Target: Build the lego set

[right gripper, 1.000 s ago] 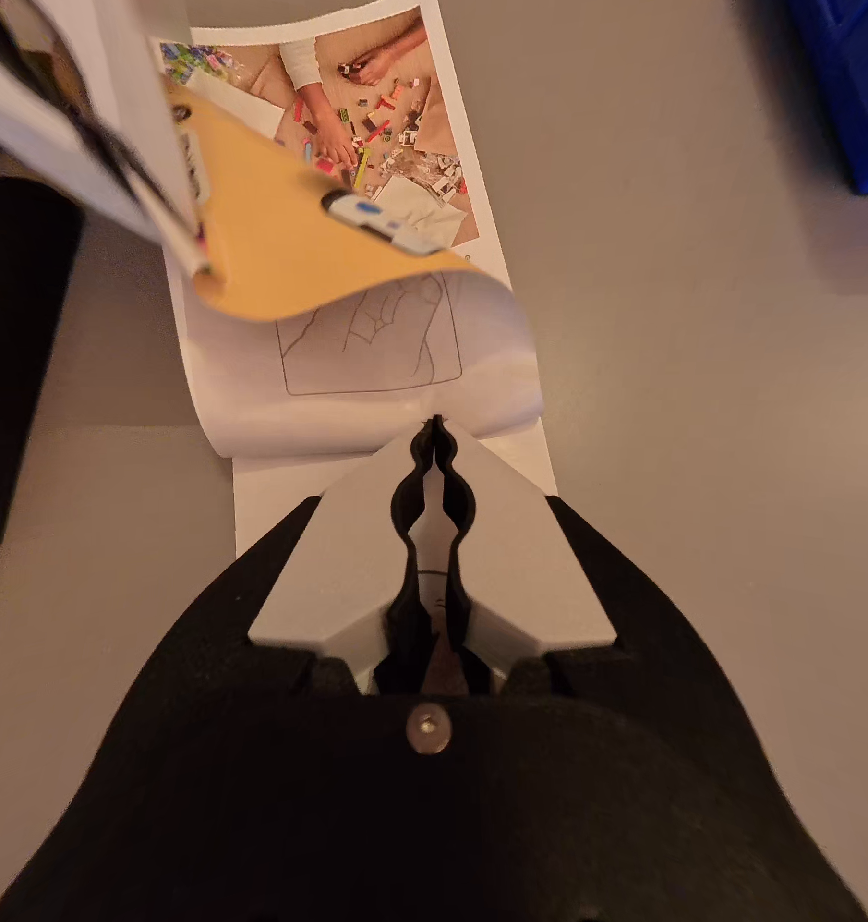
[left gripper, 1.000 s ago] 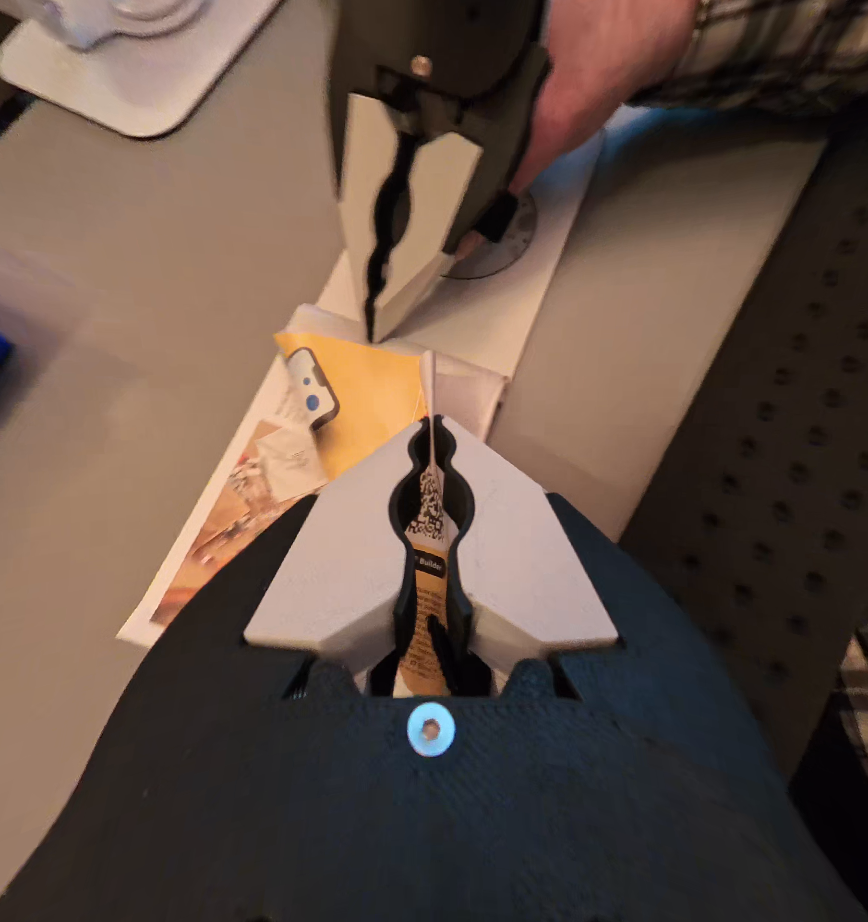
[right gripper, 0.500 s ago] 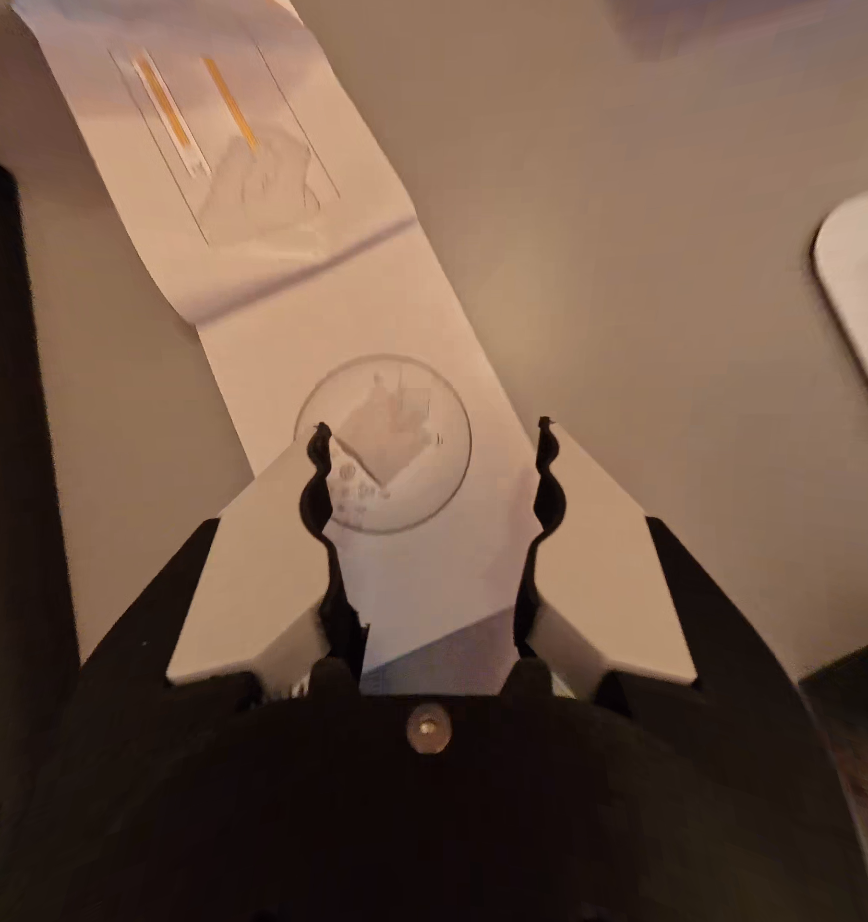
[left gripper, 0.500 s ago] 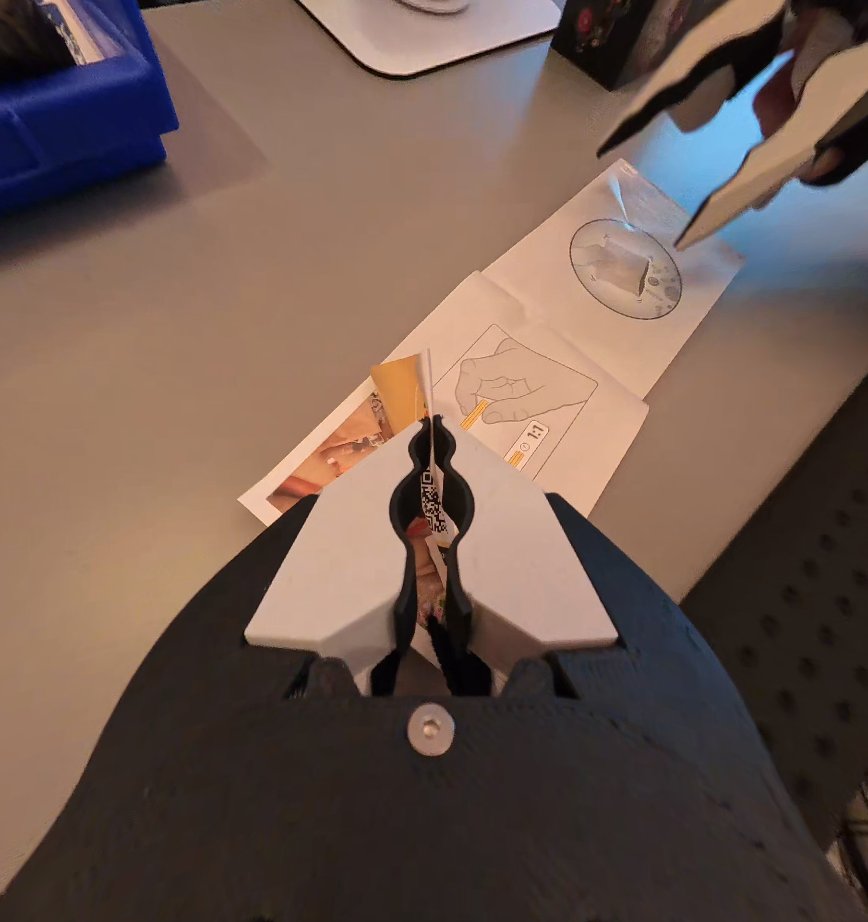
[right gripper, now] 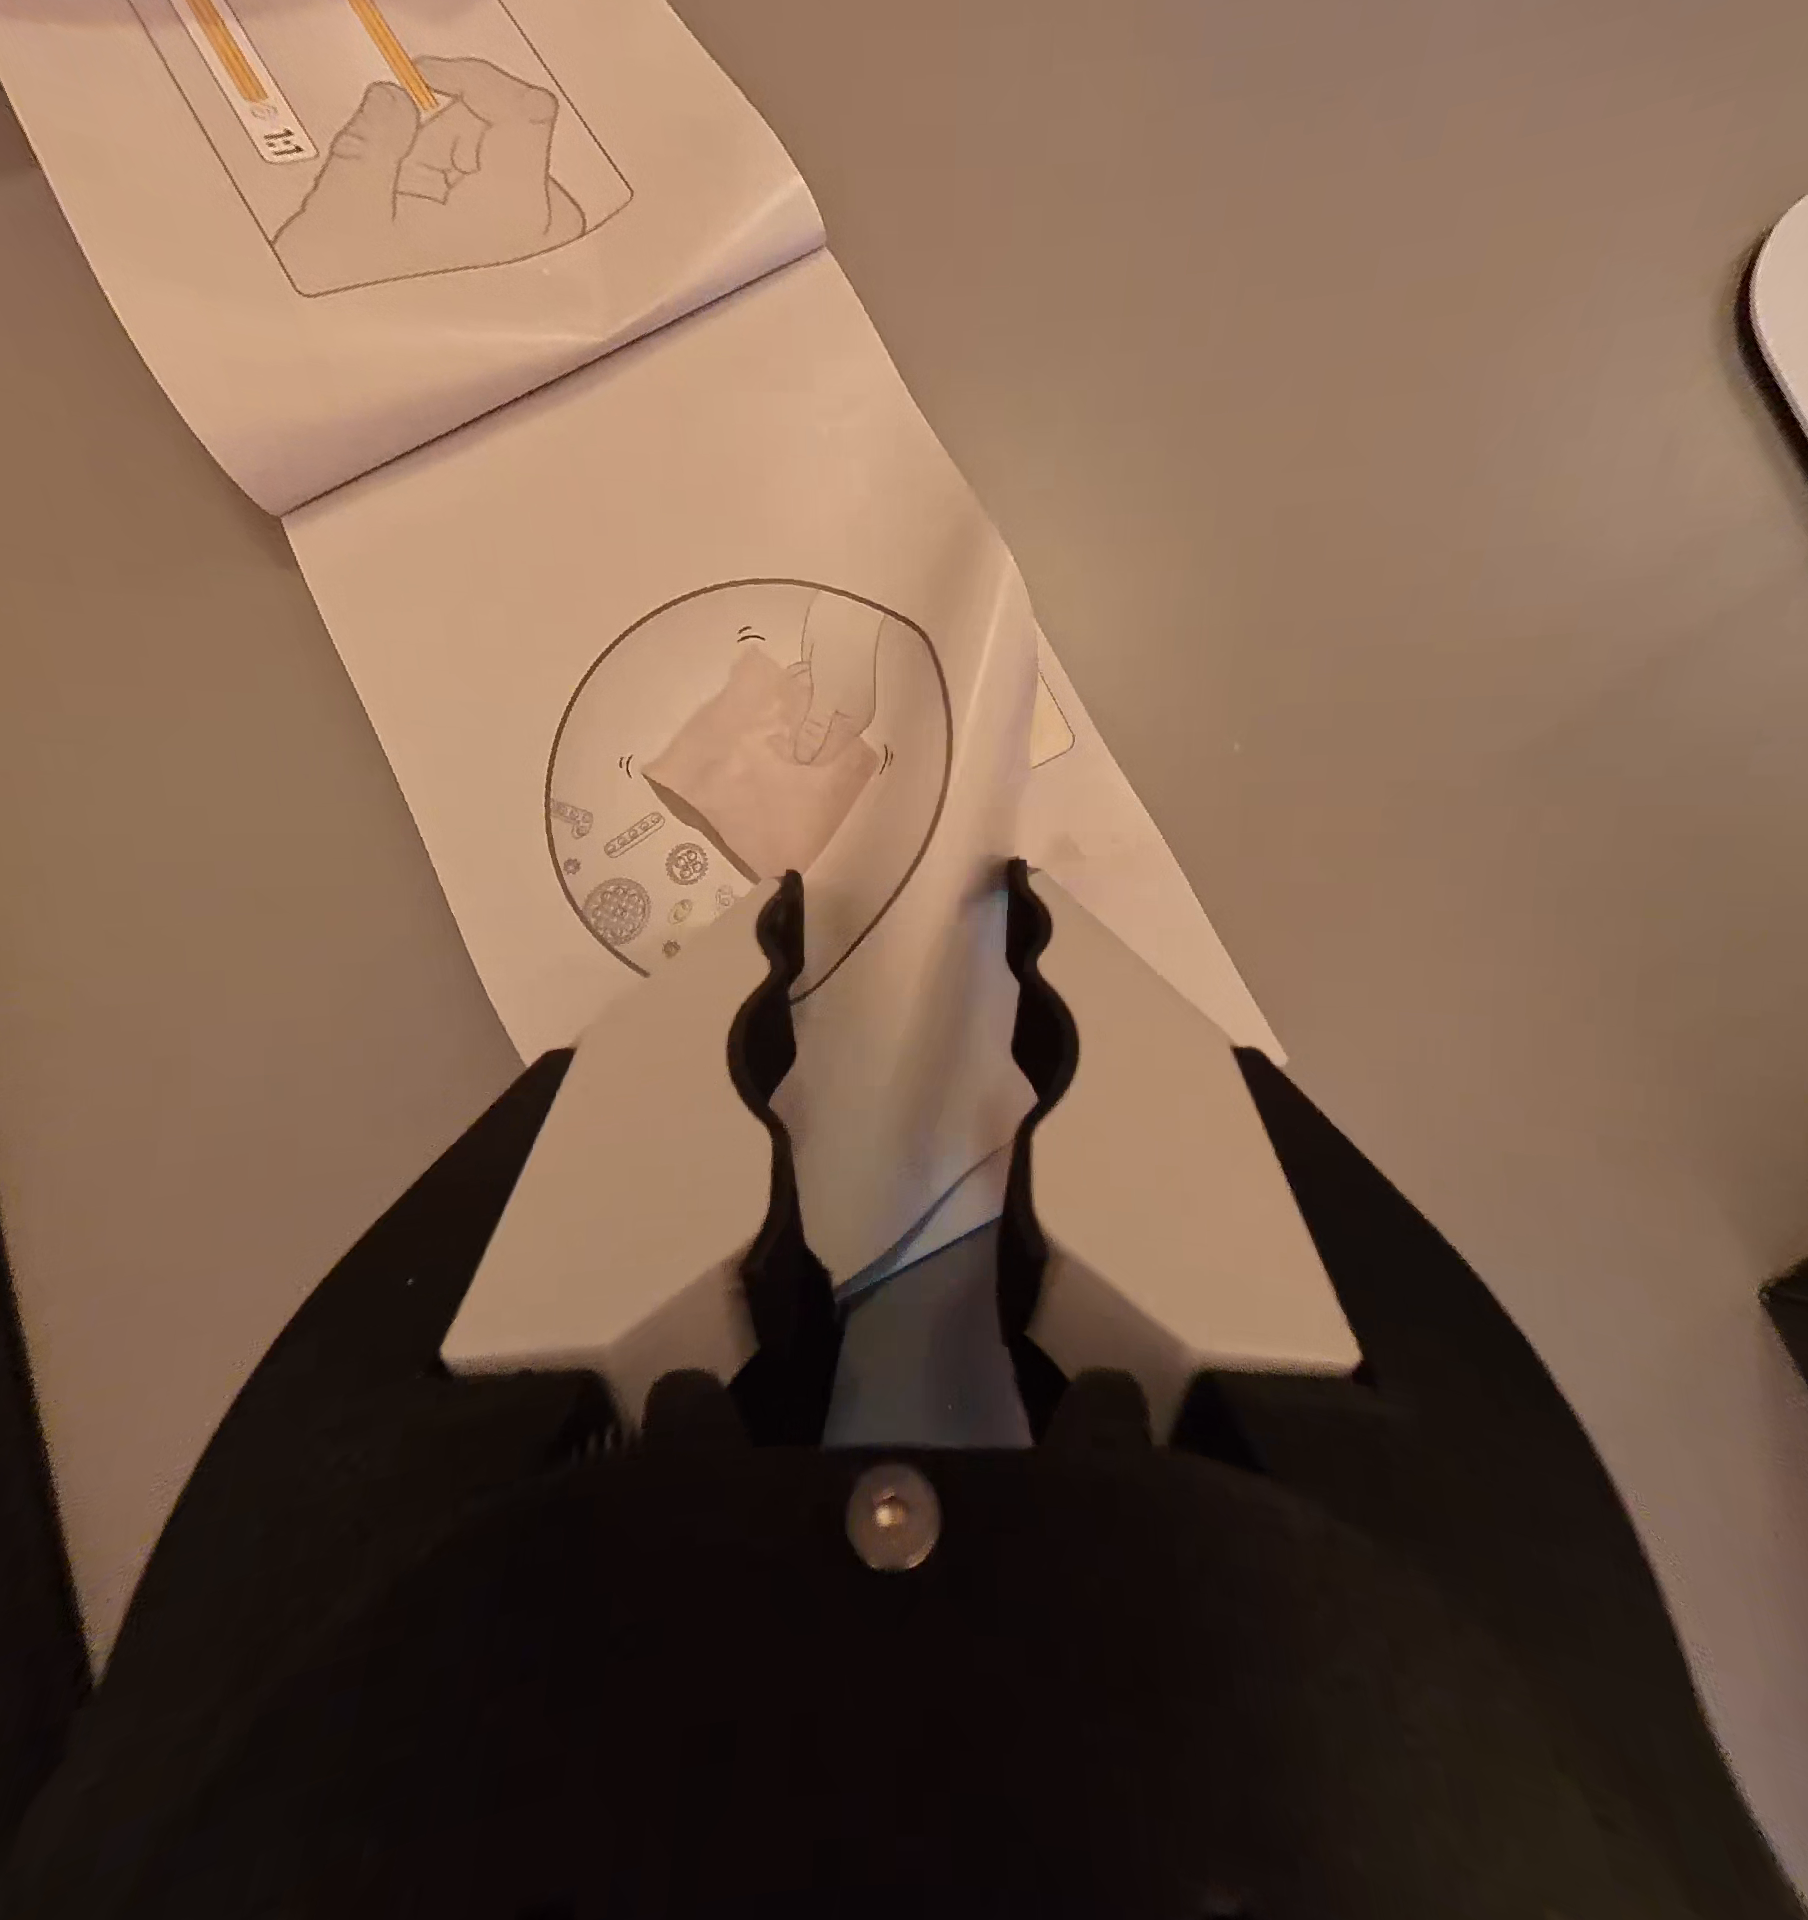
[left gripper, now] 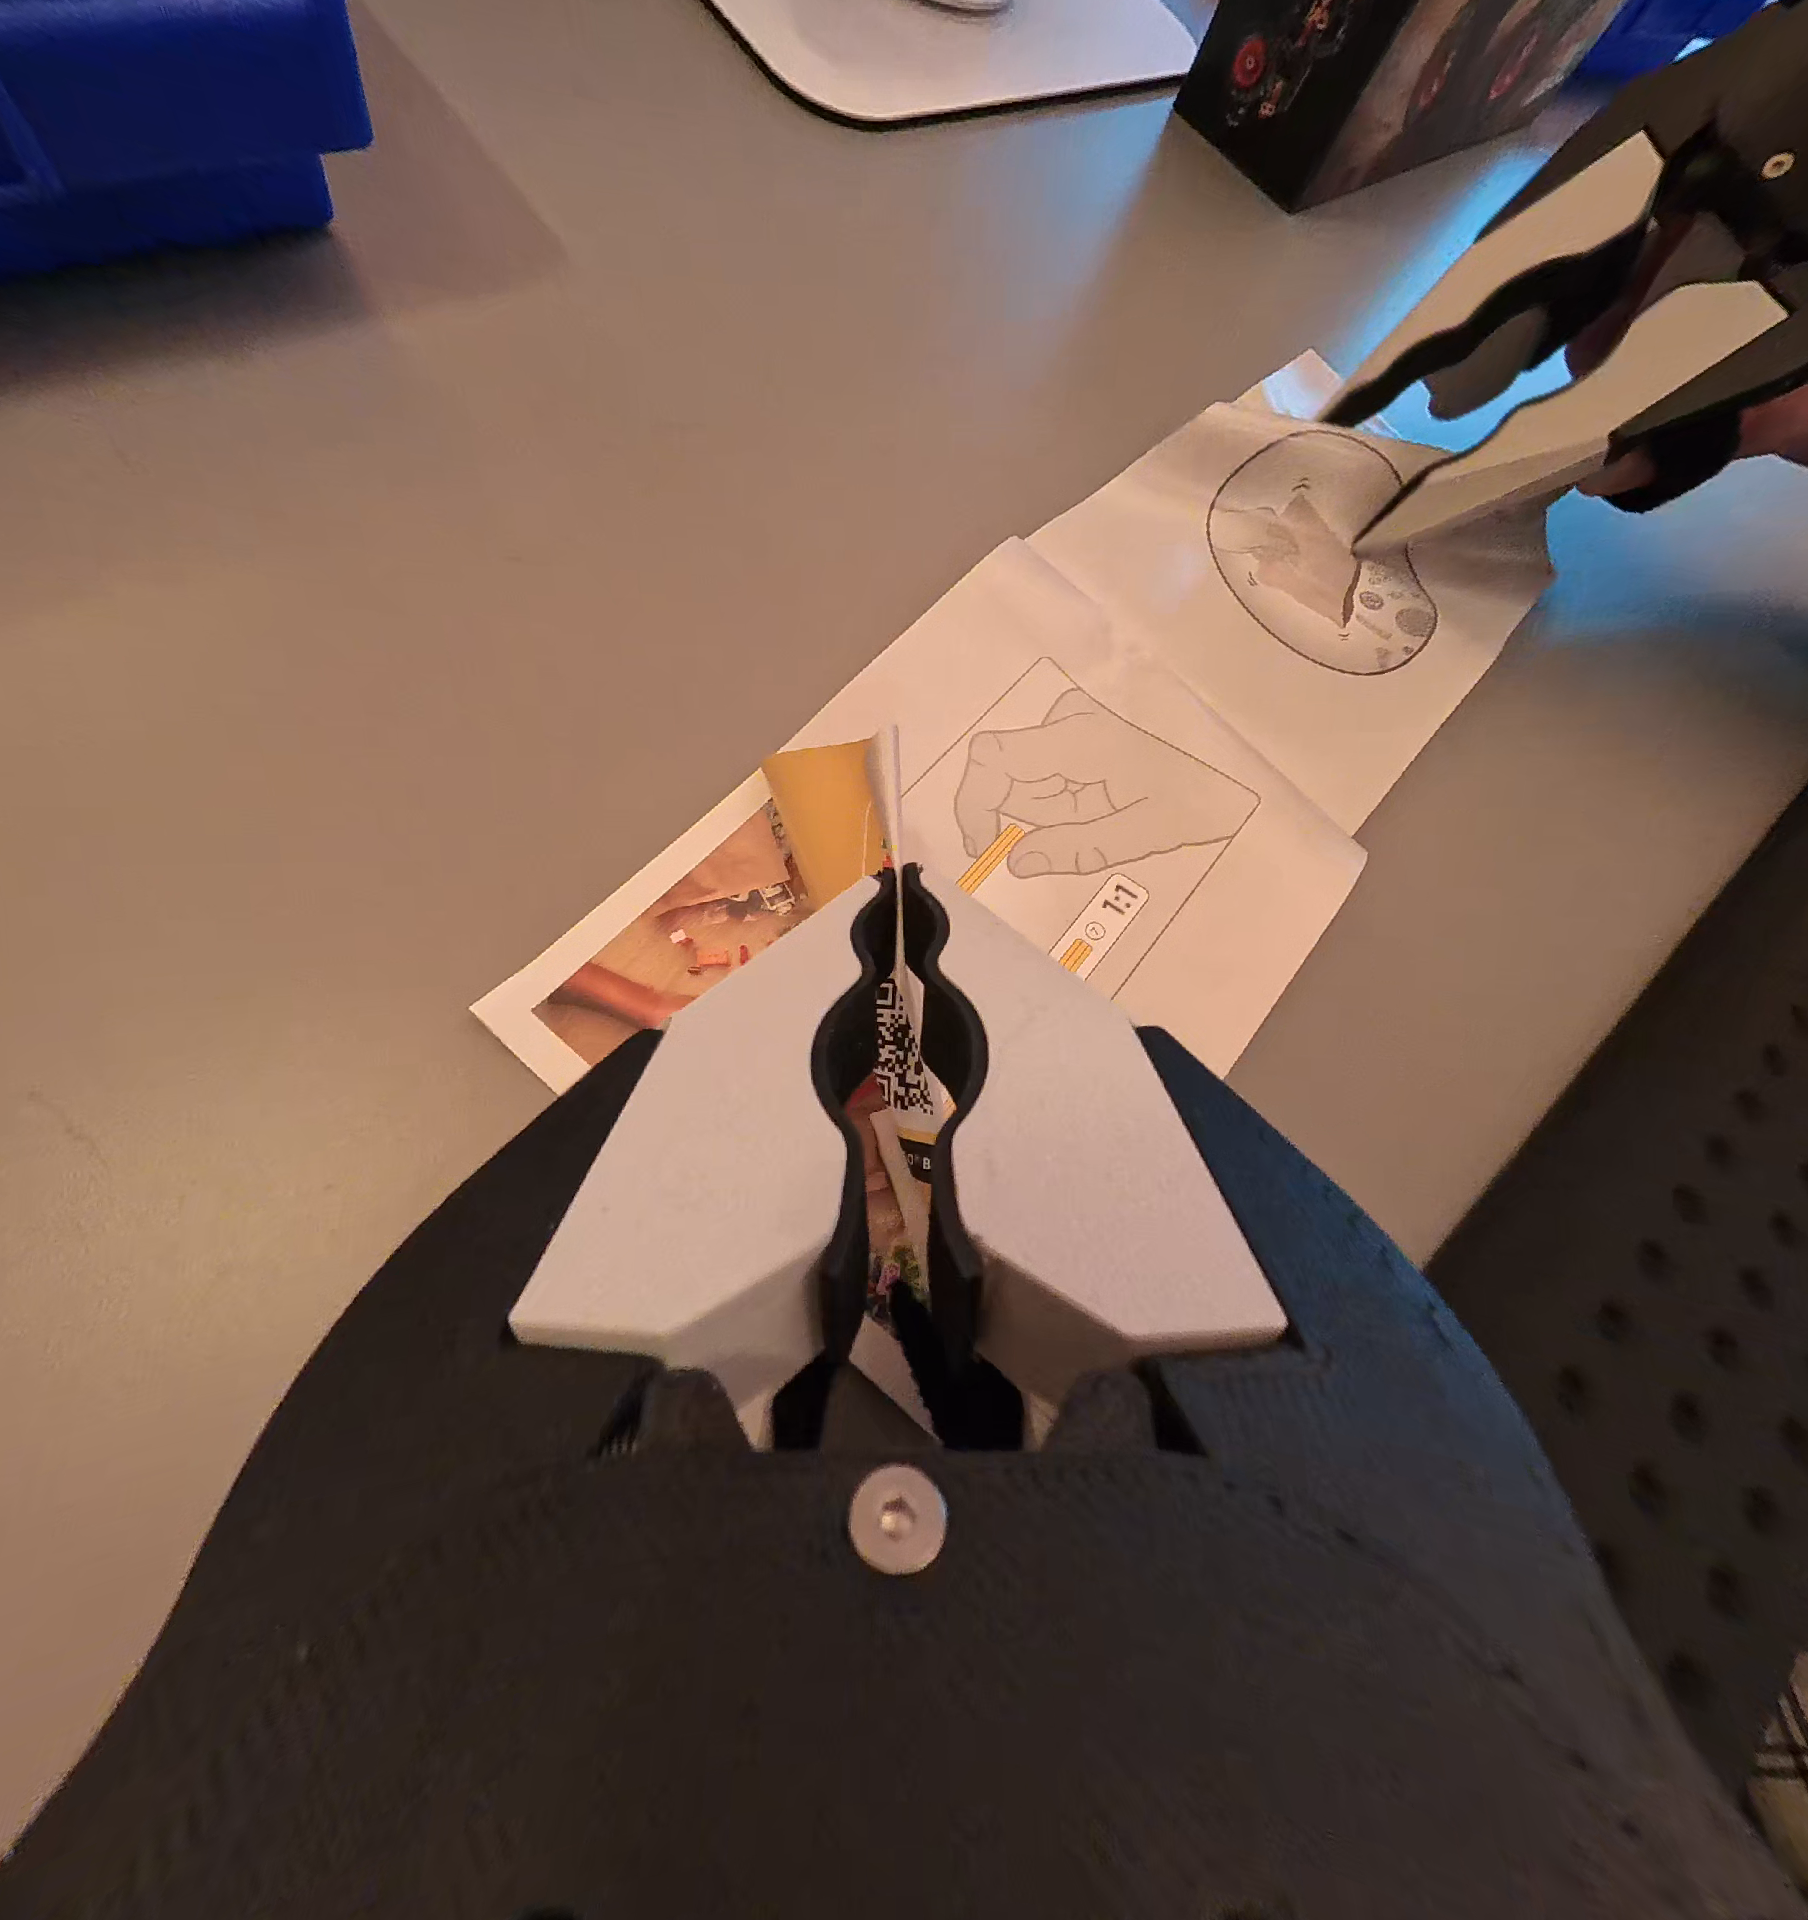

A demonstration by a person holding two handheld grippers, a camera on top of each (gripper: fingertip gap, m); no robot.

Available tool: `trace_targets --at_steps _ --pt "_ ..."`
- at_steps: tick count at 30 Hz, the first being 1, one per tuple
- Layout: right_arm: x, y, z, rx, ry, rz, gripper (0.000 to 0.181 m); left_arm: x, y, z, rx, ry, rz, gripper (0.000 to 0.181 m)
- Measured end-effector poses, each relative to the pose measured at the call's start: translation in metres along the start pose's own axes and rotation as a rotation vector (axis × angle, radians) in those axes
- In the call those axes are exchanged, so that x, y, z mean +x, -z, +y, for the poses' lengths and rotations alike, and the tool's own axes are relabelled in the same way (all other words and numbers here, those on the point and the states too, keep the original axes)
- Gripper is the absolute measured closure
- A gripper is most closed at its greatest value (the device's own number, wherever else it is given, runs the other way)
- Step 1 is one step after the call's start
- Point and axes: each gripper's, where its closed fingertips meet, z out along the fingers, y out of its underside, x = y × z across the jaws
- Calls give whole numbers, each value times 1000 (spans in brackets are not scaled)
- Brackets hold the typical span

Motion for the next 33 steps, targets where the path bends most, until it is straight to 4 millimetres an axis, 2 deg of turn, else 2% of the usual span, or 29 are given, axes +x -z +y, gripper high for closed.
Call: trace_targets --at_steps 2,5,8,14,21,25,27,28,30,31,33 --pt "0 0 -1 -1 1 1 145 -1 0 1 -8 -1 -11 181" --pt "4 3 2 3 -8 17 135 -2 3 -3 7 3 -16 181" --pt "8 10 6 3 3 31 141 -8 8 -7 34 15 -40 180" --pt "15 16 17 16 -44 4 134 -7 18 -20 99 18 -31 172" --pt "11 15 17 26 -13 -3 156 -10 13 -15 59 13 -55 171" --pt "4 14 16 31 6 -35 181 -10 13 -15 57 9 -59 171" --pt "4 14 15 36 5 -33 181 -11 17 -19 77 5 -80 170" --pt "7 15 14 46 -4 -22 171 -10 20 -23 90 -4 -85 169" --pt "16 19 13 53 -40 14 132 -4 27 -33 118 -34 -93 169" --pt "19 21 15 42 -54 21 125 0 30 -37 125 -55 -97 169" --pt "22 21 18 28 -42 32 123 4 31 -41 103 -86 -109 168"
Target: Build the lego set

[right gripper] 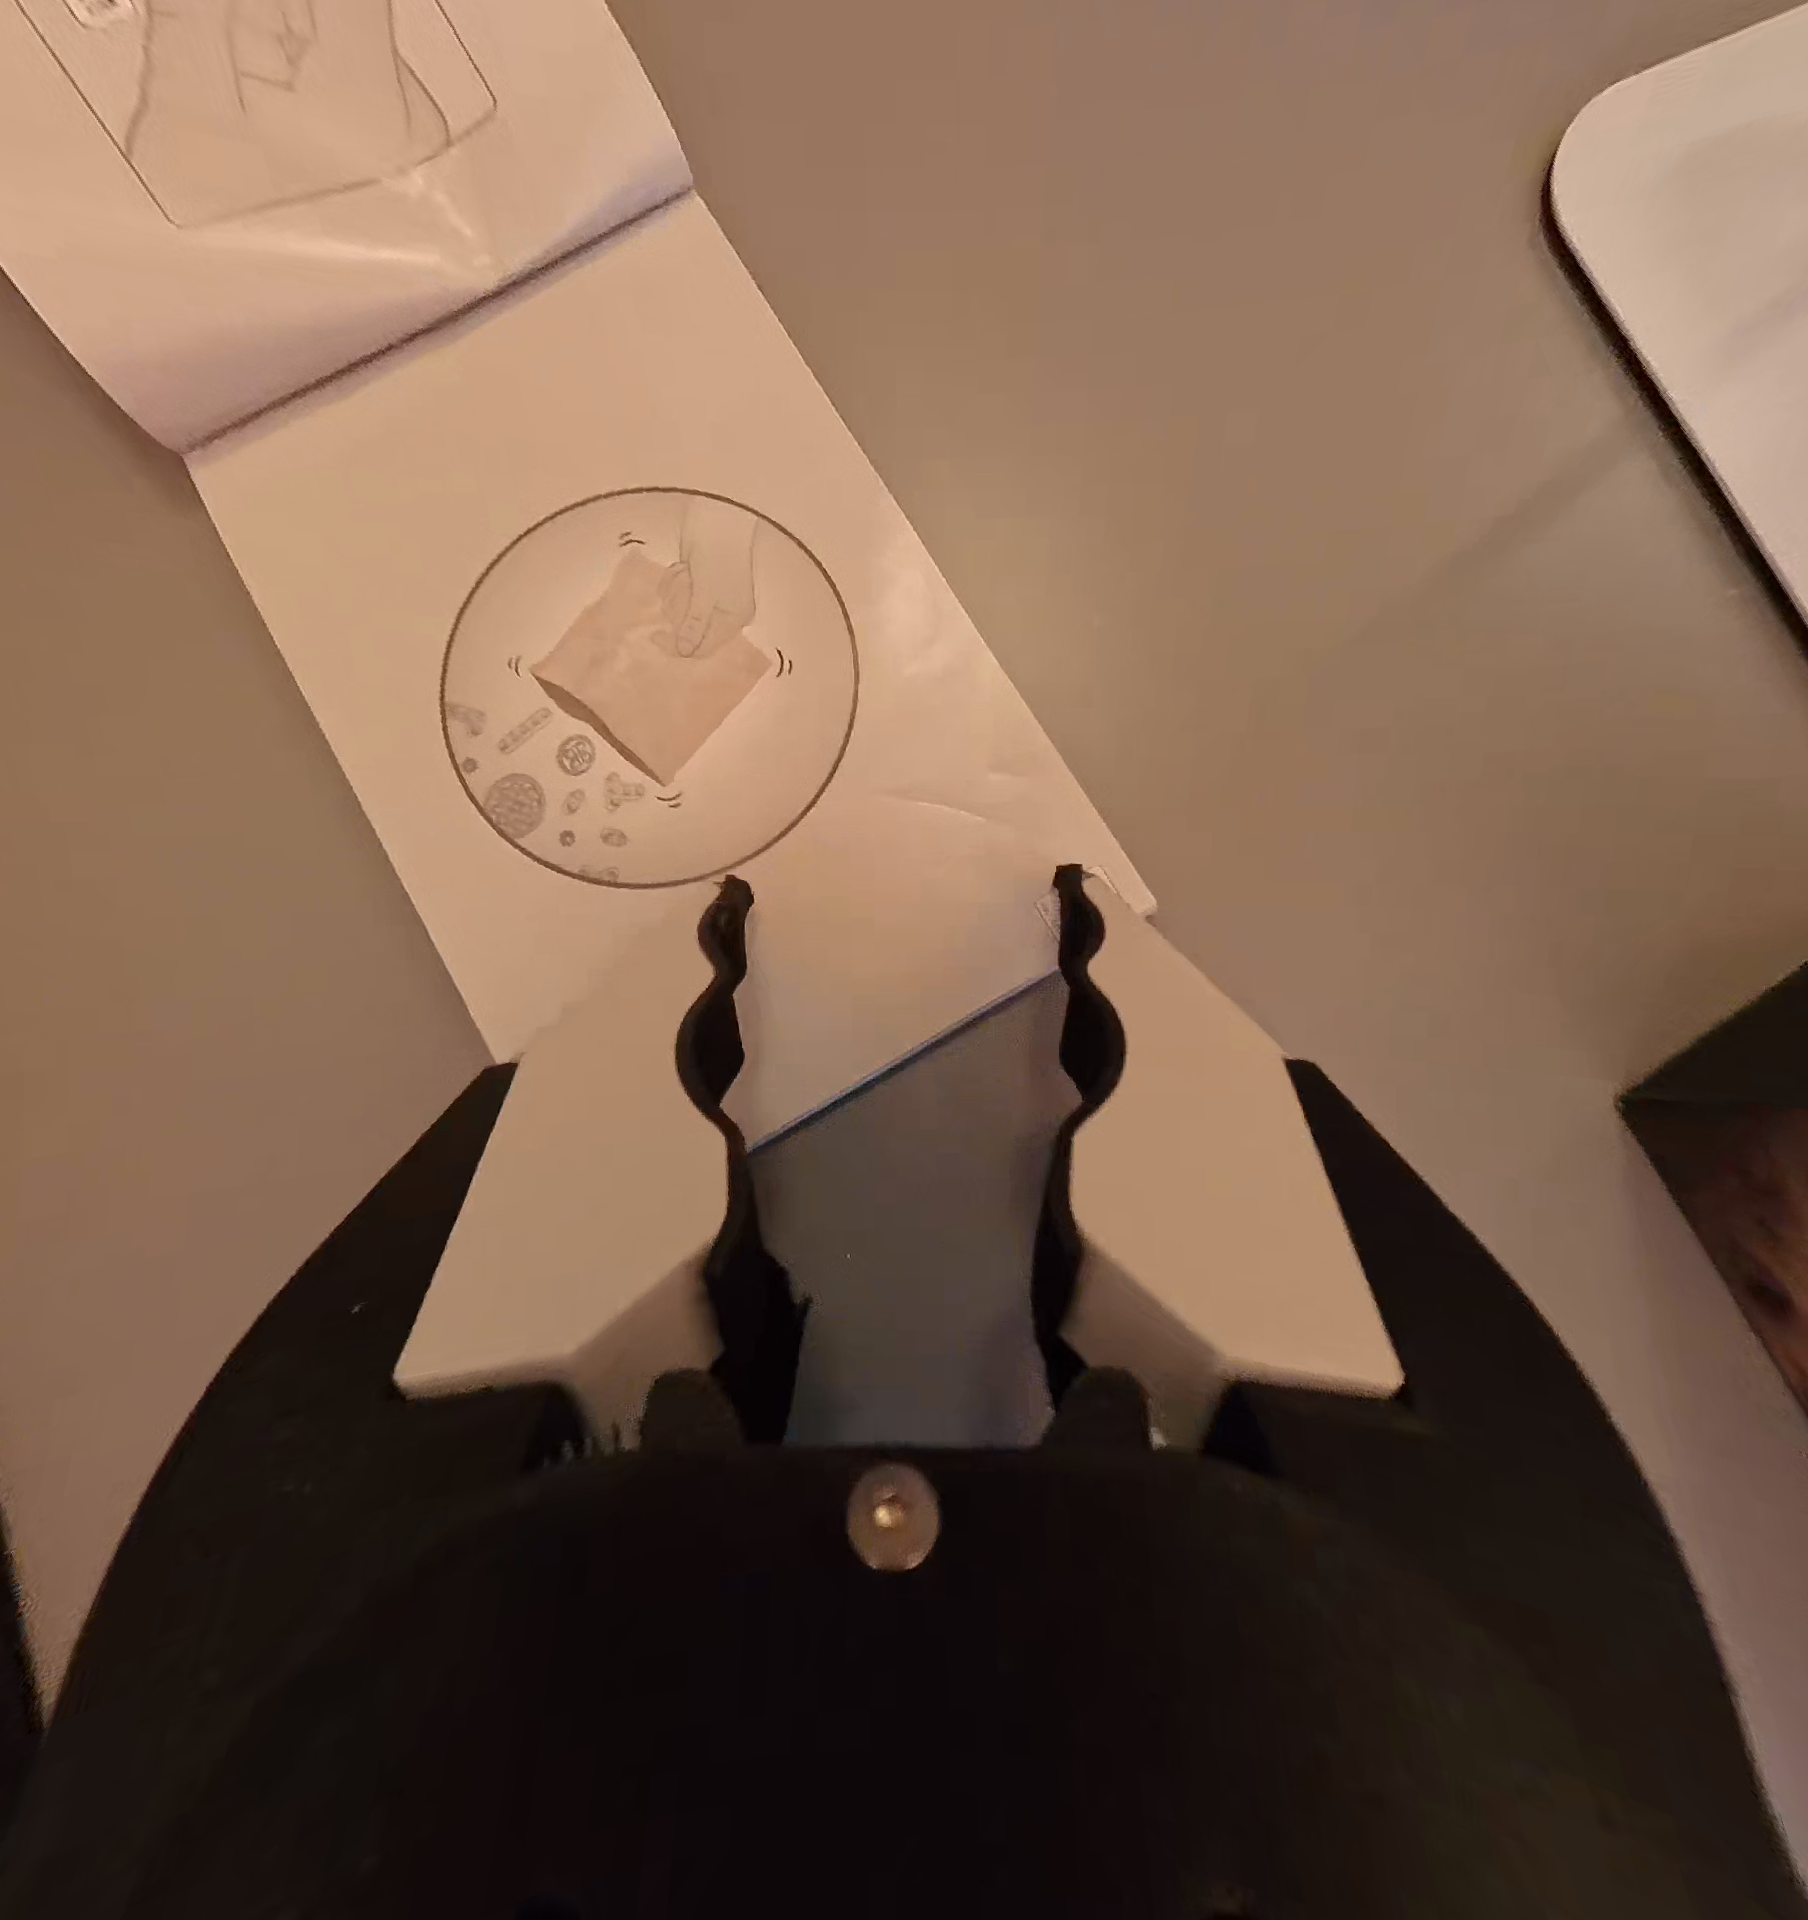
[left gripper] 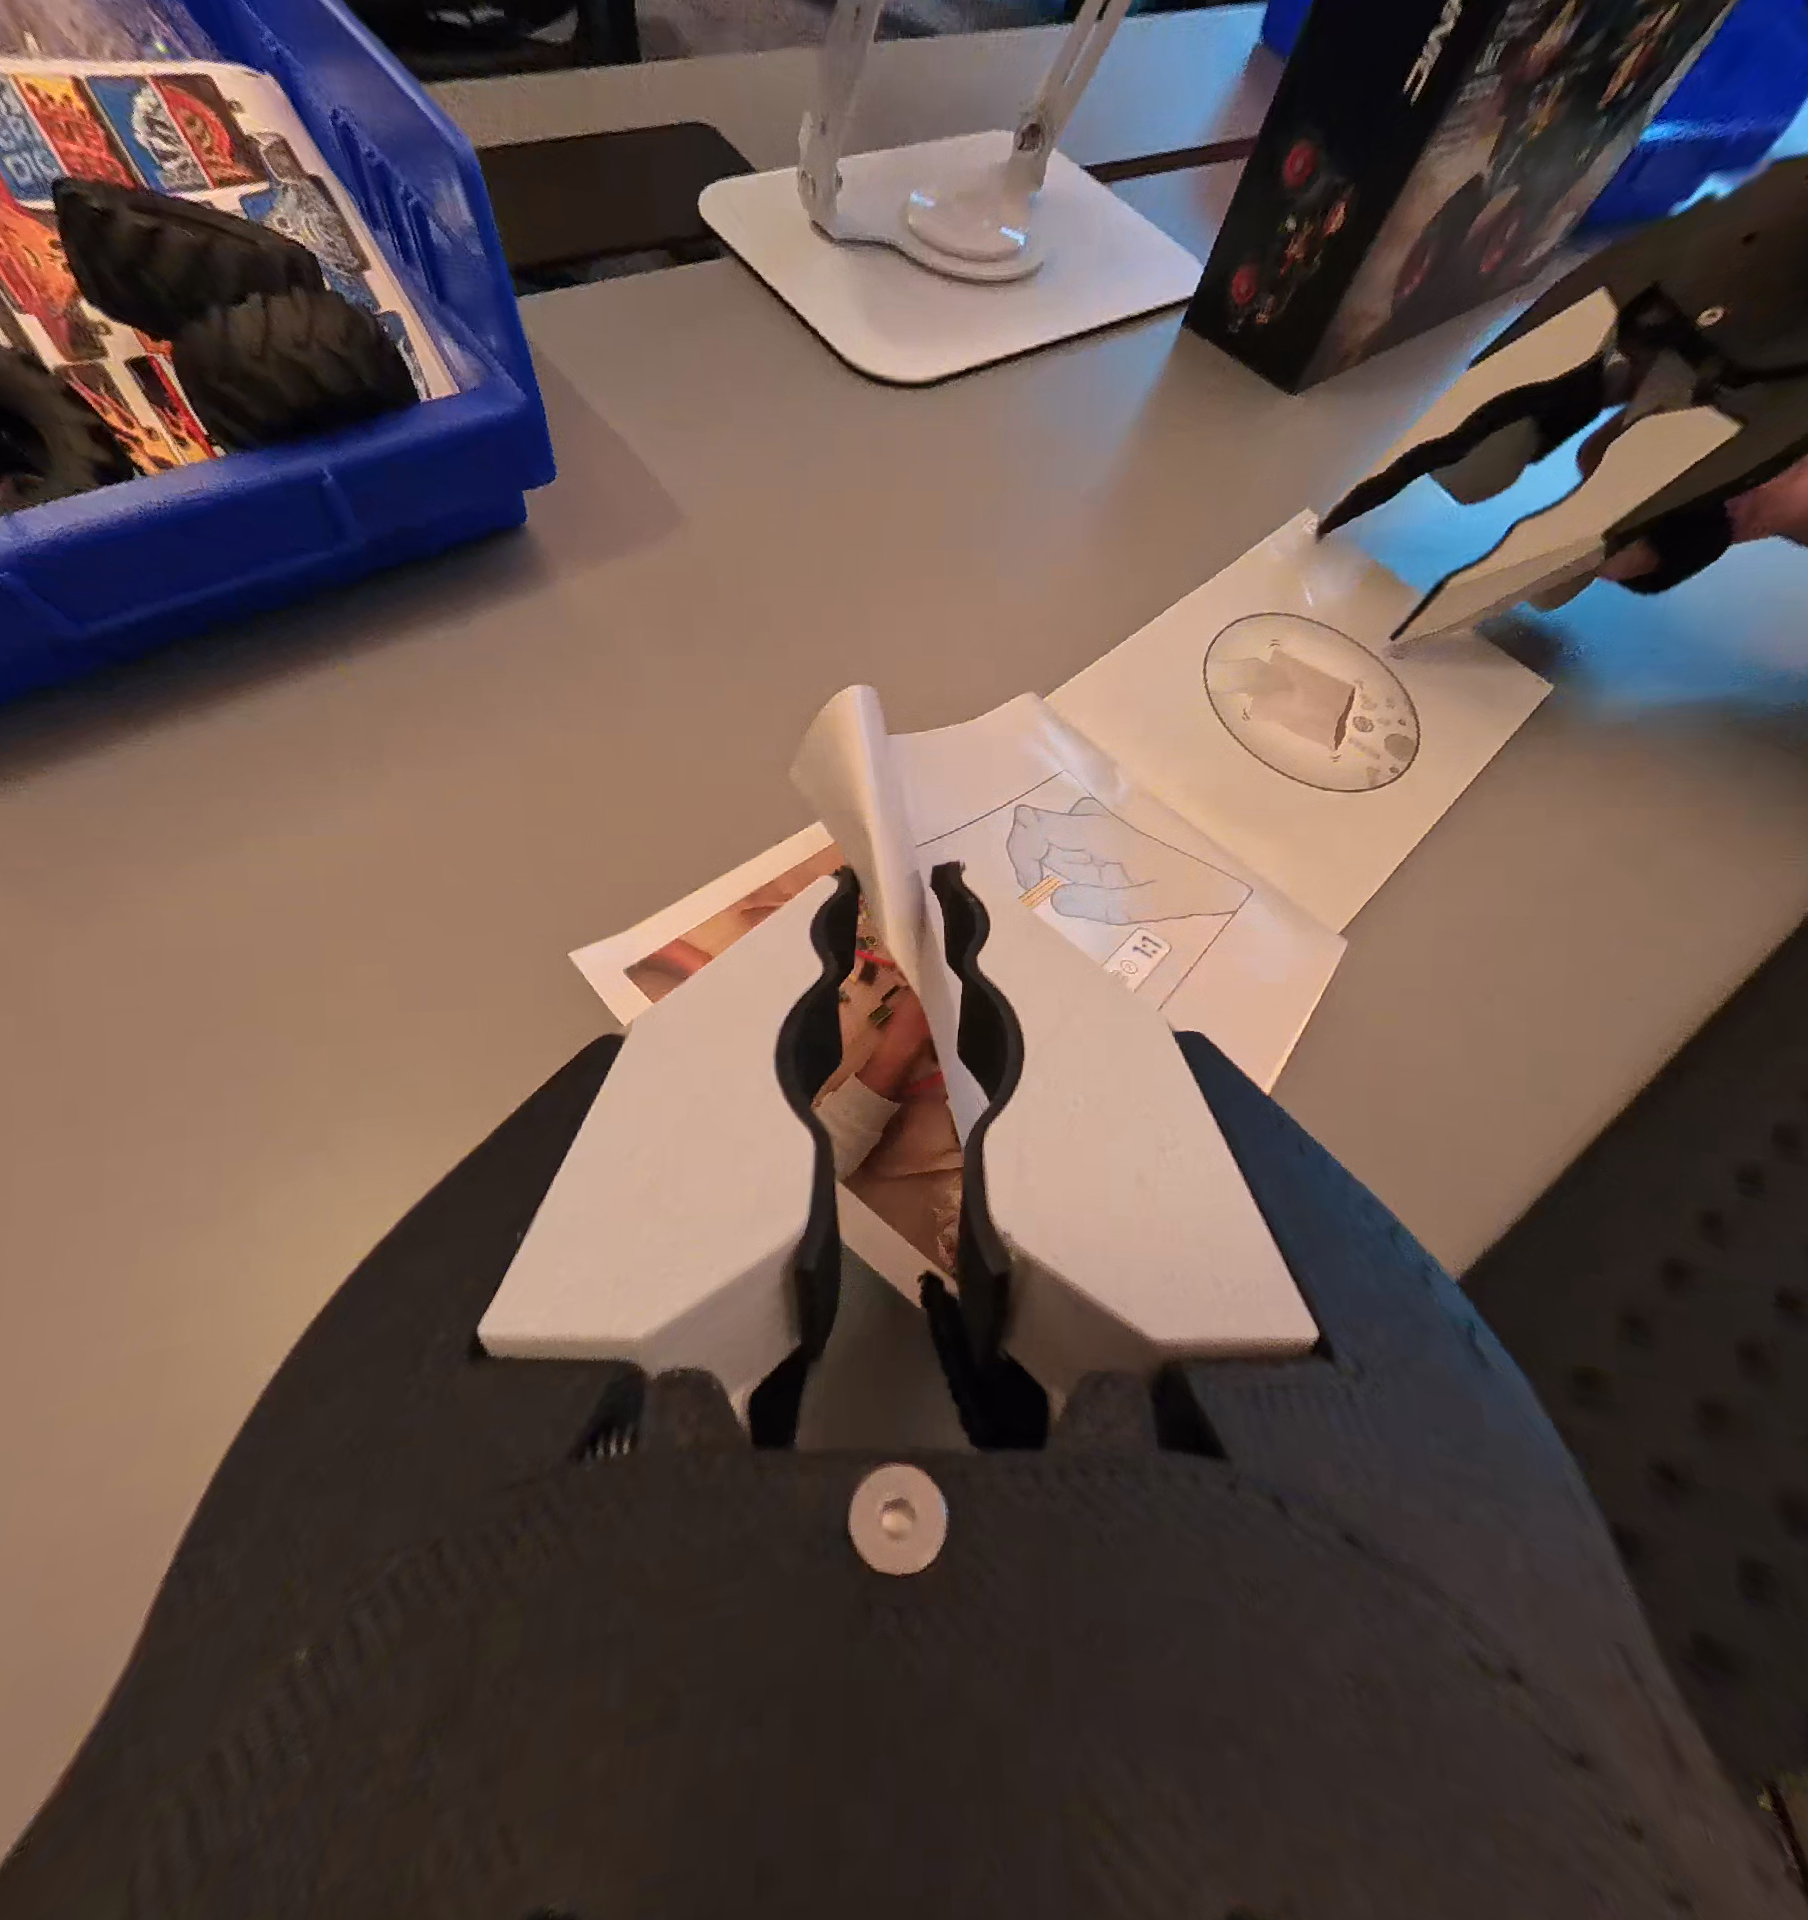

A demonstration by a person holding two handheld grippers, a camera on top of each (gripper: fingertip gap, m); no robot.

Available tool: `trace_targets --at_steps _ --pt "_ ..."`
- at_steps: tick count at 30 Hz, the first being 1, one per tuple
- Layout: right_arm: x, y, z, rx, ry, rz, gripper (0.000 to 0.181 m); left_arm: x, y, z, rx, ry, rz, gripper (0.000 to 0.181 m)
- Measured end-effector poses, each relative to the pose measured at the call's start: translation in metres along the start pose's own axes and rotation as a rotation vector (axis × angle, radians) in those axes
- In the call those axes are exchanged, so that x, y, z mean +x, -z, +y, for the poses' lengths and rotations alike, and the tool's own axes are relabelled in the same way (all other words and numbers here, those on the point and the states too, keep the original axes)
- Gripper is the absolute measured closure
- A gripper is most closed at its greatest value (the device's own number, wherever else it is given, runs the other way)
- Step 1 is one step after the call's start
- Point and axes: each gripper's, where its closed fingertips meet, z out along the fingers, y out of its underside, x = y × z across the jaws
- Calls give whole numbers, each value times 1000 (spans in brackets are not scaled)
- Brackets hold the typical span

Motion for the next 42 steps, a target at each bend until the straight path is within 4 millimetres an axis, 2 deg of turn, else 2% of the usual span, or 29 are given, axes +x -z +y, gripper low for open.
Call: trace_targets --at_steps 7,9,19,25,28,33,37,38,40,42 --pt "-4 -4 2 -9 10 -3 129 1 -6 1 17 36 38 170" --pt "-5 -4 1 1 11 -13 144 2 -7 4 11 41 42 170" --pt "-15 -8 -3 1 25 -64 180 -5 -2 5 2 37 14 169" --pt "-25 -4 -11 13 50 -98 181 -6 3 4 6 35 2 169" --pt "-41 7 -31 111 -26 -232 181 -8 2 7 2 49 5 169" --pt "-58 20 -82 287 -147 -422 181 -11 0 11 -4 71 12 169" --pt "-78 16 -133 393 -178 -542 179 -16 -2 17 -11 98 11 169" --pt "-86 13 -146 412 -180 -588 171 -18 -2 18 -11 110 9 169" --pt "-107 3 -159 396 -167 -716 155 -20 -2 20 -4 134 18 169" --pt "-108 -10 -164 393 -169 -717 144 -23 -3 25 -10 160 23 169"
